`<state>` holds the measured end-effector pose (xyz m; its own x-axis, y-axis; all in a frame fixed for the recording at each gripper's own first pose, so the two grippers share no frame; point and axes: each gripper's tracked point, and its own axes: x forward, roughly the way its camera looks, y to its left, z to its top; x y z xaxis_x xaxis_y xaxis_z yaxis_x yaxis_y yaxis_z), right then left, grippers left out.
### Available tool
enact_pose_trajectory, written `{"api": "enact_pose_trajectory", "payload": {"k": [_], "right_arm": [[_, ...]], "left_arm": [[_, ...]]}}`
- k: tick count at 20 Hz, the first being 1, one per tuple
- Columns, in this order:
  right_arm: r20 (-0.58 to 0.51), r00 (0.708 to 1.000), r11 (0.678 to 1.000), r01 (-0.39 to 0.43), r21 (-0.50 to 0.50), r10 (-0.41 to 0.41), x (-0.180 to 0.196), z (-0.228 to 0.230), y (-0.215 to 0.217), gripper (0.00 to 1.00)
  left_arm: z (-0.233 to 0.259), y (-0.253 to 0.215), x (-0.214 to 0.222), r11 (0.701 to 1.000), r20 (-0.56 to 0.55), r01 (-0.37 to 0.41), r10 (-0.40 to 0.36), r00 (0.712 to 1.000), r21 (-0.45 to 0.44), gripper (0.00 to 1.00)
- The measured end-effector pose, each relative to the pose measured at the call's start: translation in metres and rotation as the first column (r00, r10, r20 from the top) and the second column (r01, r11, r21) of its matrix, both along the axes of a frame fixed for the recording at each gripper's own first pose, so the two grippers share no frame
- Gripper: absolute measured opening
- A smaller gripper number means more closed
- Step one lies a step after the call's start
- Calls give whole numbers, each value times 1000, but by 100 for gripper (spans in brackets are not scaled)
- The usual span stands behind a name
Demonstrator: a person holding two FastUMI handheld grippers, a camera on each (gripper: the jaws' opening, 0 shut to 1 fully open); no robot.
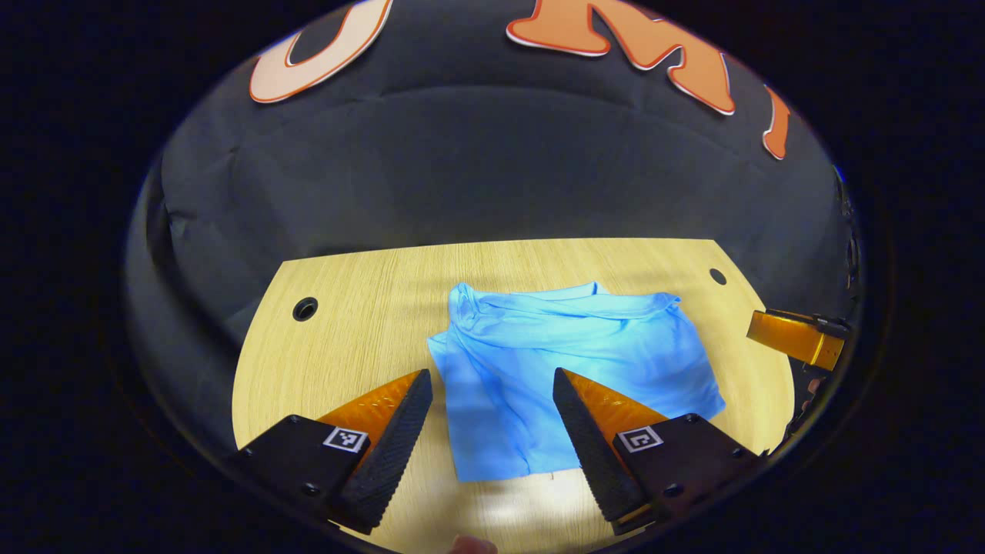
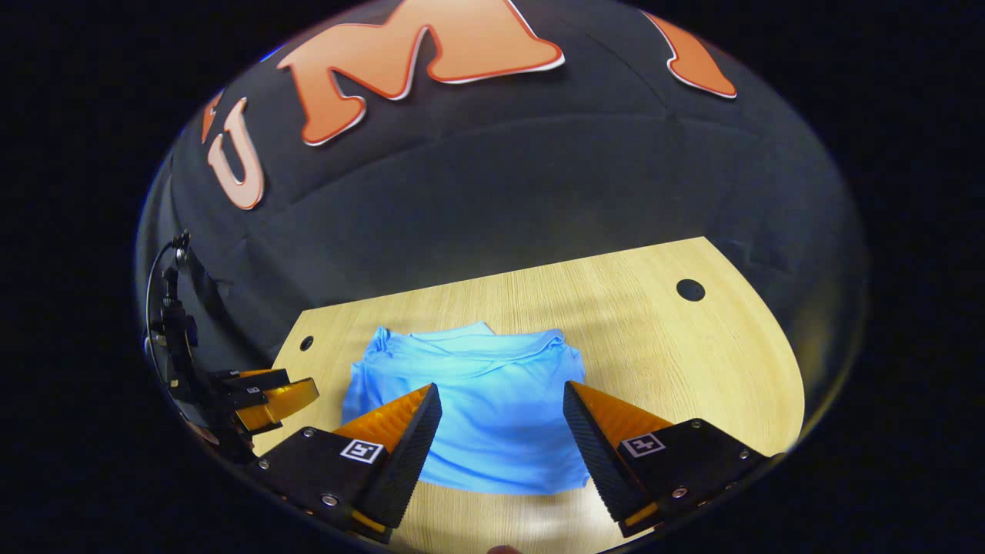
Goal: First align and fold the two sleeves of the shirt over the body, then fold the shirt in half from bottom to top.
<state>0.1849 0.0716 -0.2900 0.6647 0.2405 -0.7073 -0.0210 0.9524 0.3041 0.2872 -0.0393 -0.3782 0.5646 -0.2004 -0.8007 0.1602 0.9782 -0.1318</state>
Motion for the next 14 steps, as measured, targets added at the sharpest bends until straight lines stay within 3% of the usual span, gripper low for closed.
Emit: {"api": "enact_pose_trajectory", "payload": {"k": [6,8,14], "right_arm": [[97,994,998,-44,-36,47,-53,38,-8,98],[153,988,999,-17,-36,22,-67,52,-18,98],[255,965,998,-50,-44,60,-142,86,-44,98]], "left_arm": [[44,14,-48,998,116,-59,59,992,-10,100],[60,17,-70,997,158,-79,81,984,-18,100],[106,13,-154,985,294,-170,164,942,-7,100]]}}
